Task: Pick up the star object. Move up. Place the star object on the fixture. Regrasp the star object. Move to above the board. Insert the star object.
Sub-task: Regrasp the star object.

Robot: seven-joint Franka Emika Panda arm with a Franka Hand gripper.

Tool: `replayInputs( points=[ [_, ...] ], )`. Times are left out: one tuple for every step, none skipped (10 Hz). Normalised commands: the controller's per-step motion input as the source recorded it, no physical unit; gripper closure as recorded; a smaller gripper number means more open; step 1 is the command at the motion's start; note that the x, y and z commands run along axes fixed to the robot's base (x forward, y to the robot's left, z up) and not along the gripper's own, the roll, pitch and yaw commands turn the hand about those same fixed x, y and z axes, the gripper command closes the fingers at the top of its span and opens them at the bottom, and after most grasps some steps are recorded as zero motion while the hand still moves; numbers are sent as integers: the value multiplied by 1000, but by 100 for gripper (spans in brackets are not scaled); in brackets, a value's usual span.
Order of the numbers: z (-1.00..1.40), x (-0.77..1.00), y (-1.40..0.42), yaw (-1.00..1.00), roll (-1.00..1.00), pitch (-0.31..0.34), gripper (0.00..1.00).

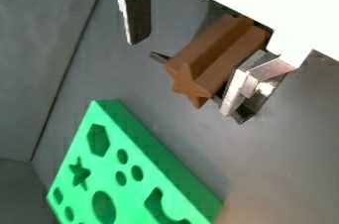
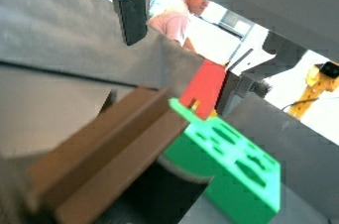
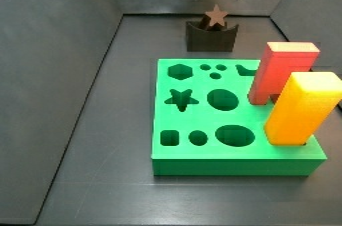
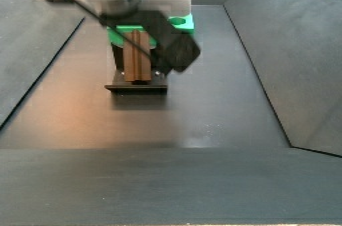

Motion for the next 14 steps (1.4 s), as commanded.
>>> replayInputs(
  points=[
    [524, -38, 13, 72, -10, 55, 0],
    [334, -32, 16, 54, -7, 73, 0],
    [750, -140, -836, 20, 1000, 80, 0],
    [655, -126, -813, 18, 1000, 80, 0],
    [475, -122, -646, 17, 1000, 67, 0],
    [275, -113, -490, 16, 1000, 60, 0],
    [146, -91, -384, 15, 1000, 58, 0],
    [48, -35, -150, 15, 1000, 57, 0],
    [16, -12, 1, 14, 1000, 59, 0],
    [-3, -3, -18, 14, 1000, 58, 0],
    [0, -5, -27, 14, 1000, 55, 0],
    [18, -21, -22, 15, 1000, 51, 0],
    [16, -24, -23, 15, 1000, 47, 0],
    [-1, -17, -22, 16, 1000, 40, 0]
  ],
)
